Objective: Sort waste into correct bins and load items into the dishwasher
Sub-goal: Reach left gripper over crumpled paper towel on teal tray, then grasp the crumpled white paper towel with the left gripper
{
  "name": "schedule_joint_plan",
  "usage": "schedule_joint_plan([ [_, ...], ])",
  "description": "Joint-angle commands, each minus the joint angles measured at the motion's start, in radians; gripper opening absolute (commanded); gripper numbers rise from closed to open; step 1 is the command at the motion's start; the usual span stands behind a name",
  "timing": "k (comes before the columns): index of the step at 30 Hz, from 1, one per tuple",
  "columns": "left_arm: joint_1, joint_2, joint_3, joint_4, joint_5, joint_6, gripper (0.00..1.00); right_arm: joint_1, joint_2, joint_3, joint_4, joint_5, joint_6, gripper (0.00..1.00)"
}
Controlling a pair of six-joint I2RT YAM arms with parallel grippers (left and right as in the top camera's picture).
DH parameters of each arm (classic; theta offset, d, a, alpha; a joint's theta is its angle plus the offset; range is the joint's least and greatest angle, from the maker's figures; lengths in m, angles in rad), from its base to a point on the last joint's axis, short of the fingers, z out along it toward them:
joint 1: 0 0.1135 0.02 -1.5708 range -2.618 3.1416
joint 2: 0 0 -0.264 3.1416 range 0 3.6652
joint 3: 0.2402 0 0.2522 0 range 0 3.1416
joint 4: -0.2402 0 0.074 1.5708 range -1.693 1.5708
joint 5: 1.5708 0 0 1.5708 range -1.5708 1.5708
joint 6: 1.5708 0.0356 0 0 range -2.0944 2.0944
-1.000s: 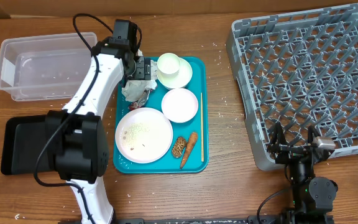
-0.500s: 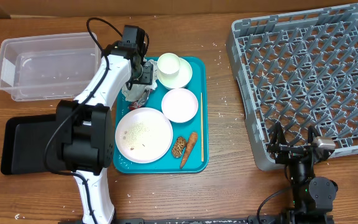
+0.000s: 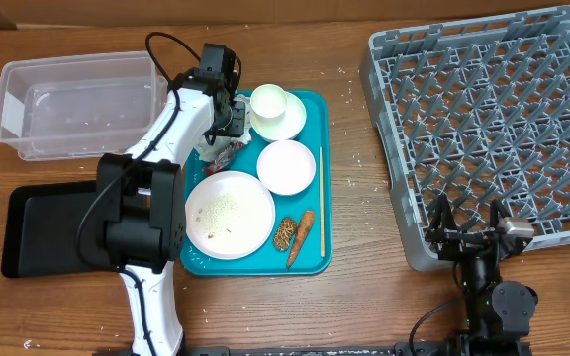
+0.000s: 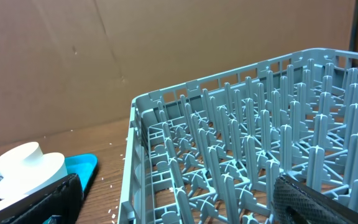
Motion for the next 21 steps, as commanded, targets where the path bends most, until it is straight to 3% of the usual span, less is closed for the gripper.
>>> schedule_joint_plan([
  [1, -0.009, 0.012, 0.02, 0.01, 0.012, 0.009, 0.2, -0.008, -0.003, -0.011, 0.007, -0.002, -0.006, 1.0],
  [3, -0.008, 0.011, 0.025, 0.008, 0.012, 0.009, 0.04, -0.008, -0.003, -0.011, 0.007, -0.002, -0.006, 1.0],
  [11, -0.009, -0.011, 0.125, -0.052, 0.013, -0.066, 0.04, -0.007, -0.003, -0.011, 0.007, -0.002, -0.006, 1.0],
  [21, -0.008, -0.069, 0.292, -0.257, 0.016, -0.094, 0.04, -0.007, -0.003, -0.011, 0.007, -0.002, -0.006, 1.0],
])
